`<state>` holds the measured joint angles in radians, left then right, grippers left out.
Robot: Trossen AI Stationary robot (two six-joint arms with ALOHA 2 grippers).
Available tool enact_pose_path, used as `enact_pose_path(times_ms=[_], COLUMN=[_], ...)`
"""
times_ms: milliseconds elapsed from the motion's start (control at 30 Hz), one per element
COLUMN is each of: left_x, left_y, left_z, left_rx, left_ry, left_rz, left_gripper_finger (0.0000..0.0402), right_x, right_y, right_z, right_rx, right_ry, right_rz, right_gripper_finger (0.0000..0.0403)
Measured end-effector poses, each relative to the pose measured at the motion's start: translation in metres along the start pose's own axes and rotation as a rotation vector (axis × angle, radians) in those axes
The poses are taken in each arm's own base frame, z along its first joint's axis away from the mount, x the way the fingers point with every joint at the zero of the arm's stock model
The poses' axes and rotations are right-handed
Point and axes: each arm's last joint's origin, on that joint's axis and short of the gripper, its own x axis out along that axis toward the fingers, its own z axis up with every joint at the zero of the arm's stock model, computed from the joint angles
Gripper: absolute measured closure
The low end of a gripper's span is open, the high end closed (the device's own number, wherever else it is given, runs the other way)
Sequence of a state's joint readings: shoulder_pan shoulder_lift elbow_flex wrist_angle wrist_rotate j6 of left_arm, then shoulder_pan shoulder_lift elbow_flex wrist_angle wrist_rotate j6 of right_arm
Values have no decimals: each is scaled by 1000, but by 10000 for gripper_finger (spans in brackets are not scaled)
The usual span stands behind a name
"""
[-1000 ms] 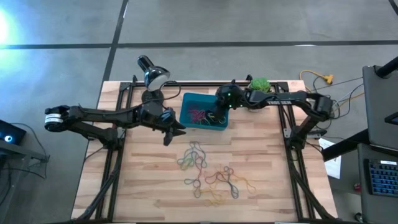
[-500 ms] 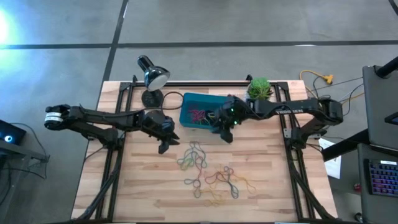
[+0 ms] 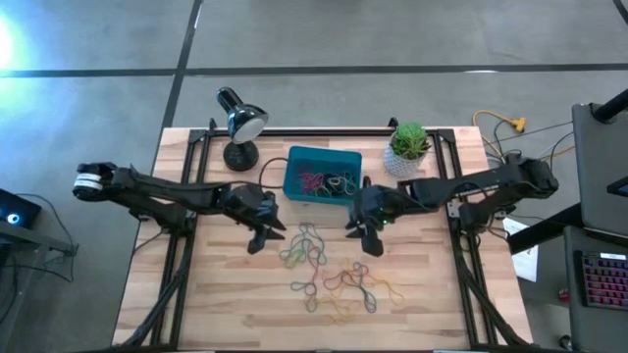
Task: Pick and place rubber bands into bin
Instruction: Put the blue rubber band into the blue bin
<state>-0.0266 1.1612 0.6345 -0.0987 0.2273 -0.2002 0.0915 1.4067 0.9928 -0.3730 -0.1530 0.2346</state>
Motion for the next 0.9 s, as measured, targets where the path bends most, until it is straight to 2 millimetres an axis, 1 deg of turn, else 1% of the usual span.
enact_pose_path(times_ms=[133, 200, 433, 500, 667, 900], left_x=[20, 32, 74, 83, 101, 111], left_y=[0, 1, 1, 1, 1, 6], left_z=[-1, -6, -5, -1, 3, 0], left_rx=[-48, -78, -165, -191, -269, -331], left_ry=[30, 86, 185, 193, 215, 274], left_rz=[-11, -5, 7, 11, 42, 155], left_gripper_finger=[288, 288, 288, 288, 288, 288], right_x=[1, 2, 1, -1, -8, -17], right_y=[8, 10, 23, 27, 35, 44], right_z=[-4, -5, -11, -15, -20, -26], right_rx=[24, 44, 57, 53, 40, 25], right_ry=[18, 15, 49, 66, 67, 38], right_rz=[-36, -36, -20, -41, -91, -130], right_gripper_finger=[292, 292, 299, 302, 311, 322])
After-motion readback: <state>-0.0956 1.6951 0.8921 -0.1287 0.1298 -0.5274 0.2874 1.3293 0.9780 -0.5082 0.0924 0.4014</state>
